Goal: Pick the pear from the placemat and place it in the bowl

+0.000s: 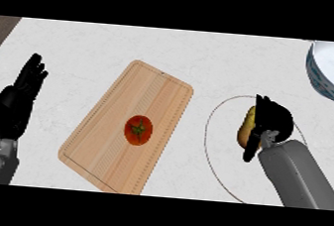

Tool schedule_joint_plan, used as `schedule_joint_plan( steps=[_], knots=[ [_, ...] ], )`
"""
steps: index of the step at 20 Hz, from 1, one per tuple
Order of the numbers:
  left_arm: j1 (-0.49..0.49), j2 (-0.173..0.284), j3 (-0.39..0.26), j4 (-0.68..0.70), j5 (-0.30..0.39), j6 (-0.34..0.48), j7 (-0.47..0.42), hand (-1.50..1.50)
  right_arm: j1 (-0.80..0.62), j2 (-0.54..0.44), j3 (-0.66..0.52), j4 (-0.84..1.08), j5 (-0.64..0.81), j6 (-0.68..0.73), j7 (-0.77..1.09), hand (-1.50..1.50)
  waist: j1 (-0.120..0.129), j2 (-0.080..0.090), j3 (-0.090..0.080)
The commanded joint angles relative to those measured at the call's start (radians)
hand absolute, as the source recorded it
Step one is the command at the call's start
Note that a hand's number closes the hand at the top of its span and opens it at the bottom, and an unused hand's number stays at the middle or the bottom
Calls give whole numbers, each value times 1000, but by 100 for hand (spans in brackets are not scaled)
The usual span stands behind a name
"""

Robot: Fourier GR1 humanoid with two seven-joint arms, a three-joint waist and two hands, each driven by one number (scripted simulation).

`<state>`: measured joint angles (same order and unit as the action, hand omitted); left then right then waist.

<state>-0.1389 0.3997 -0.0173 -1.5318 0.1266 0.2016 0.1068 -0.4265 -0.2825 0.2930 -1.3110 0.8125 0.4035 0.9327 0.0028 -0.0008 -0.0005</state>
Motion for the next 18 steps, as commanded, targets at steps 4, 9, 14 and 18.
schedule_joint_plan(
  steps=[4, 9, 14, 18],
  knots=[
    [-37, -53, -8, 0, -46, 8, 47, 0, -48, 71, -69, 182, 4, -7, -43, 150, 3, 3, 1],
    [-7, -62, 33, 36, -59, -42, -50, 0, -121, 71, -93, 290, 49, -56, -176, 150, 6, 3, 1],
    [-1, -58, 46, -45, -72, -41, 43, 0, -115, 90, -100, 324, 97, -139, -216, 150, 8, 3, 1],
    [-26, -53, 63, 15, -42, -83, -3, 0, -260, 37, -228, 434, 56, -154, -221, 150, 26, 12, 1]
  ],
)
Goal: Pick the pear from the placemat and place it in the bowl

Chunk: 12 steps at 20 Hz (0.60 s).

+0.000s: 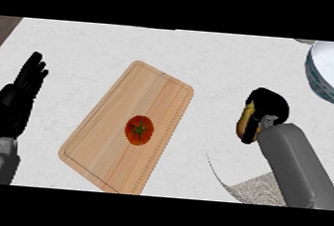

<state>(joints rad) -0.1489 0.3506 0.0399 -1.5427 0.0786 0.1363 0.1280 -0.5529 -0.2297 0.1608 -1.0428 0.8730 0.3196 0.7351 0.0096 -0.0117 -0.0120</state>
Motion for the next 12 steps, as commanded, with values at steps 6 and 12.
schedule_joint_plan(
  steps=[6, 12],
  knots=[
    [-46, -33, -42, -14, -15, -9, -8, 0, -348, -82, -266, 391, -32, -205, 24, 150, 80, 47, 15],
    [-45, -20, -26, 8, -11, -24, 7, 0, -515, -111, -245, 562, 68, -345, 33, 150, 66, 38, 13]
  ],
)
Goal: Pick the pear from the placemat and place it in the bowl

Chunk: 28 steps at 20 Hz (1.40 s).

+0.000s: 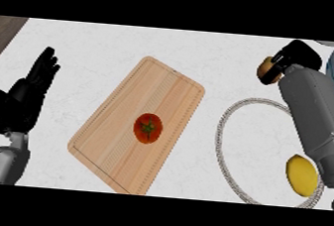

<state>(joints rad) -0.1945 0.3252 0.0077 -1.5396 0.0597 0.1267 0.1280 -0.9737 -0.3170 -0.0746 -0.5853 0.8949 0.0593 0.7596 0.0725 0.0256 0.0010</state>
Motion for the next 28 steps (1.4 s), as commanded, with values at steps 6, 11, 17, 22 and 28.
schedule_joint_plan(
  steps=[6, 11, 17, 22, 28],
  knots=[
    [9, -9, 3, 31, -13, -2, -20, 0, -204, -88, 80, 84, 209, -217, 123, 150, -23, -7, -1],
    [49, -25, 6, 33, -23, 9, -43, 0, -337, -114, 72, 26, 250, -255, 228, 150, -44, -21, -2],
    [111, -15, 30, -48, -10, -2, -25, 0, -326, -185, 19, 58, 250, -310, 186, 150, -47, -23, -1],
    [69, 14, 59, -31, -12, -19, 9, 0, -254, -227, -50, 93, 198, -401, 70, 150, -50, -21, 0],
    [7, 5, 74, 43, -16, -26, -24, 0, -206, -329, -143, 188, 126, -486, -117, 150, -45, -12, 0]
  ],
)
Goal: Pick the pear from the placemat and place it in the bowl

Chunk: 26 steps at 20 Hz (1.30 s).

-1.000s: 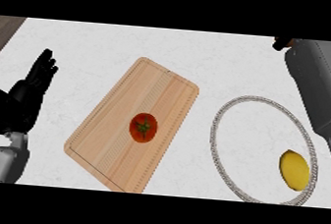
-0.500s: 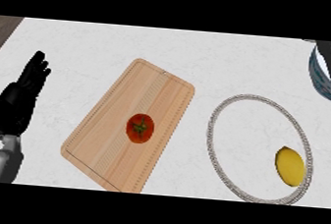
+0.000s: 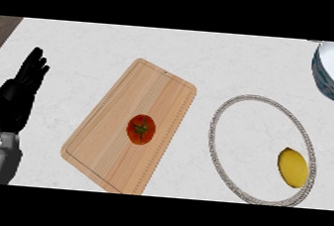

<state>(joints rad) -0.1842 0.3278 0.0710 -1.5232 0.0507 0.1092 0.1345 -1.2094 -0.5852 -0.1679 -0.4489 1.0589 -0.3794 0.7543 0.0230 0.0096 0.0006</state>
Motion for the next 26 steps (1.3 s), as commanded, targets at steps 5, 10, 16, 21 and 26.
schedule_joint_plan(
  steps=[5, 10, 16, 21, 26],
  knots=[
    [-9, -4, -2, 9, -11, -21, -22, 0, 77, -93, -113, 146, -85, -128, -240, 150, 18, 10, 1],
    [-17, -16, -16, 8, -25, -16, -2, 0, 103, -164, -171, 202, -133, -138, -354, 150, 26, 14, 2],
    [-24, -12, 3, 20, -19, -18, -28, 0, 180, -187, -215, 332, -167, -10, -243, 150, 25, 19, 4],
    [-52, -26, -4, 2, -23, 1, 40, 0, 259, -210, -283, 322, -249, 59, -463, -150, 19, 15, 6],
    [-30, -38, -4, 6, -25, -1, 1, 0, 254, -175, -427, 247, -399, -52, -577, -150, 11, 10, 6]
  ],
)
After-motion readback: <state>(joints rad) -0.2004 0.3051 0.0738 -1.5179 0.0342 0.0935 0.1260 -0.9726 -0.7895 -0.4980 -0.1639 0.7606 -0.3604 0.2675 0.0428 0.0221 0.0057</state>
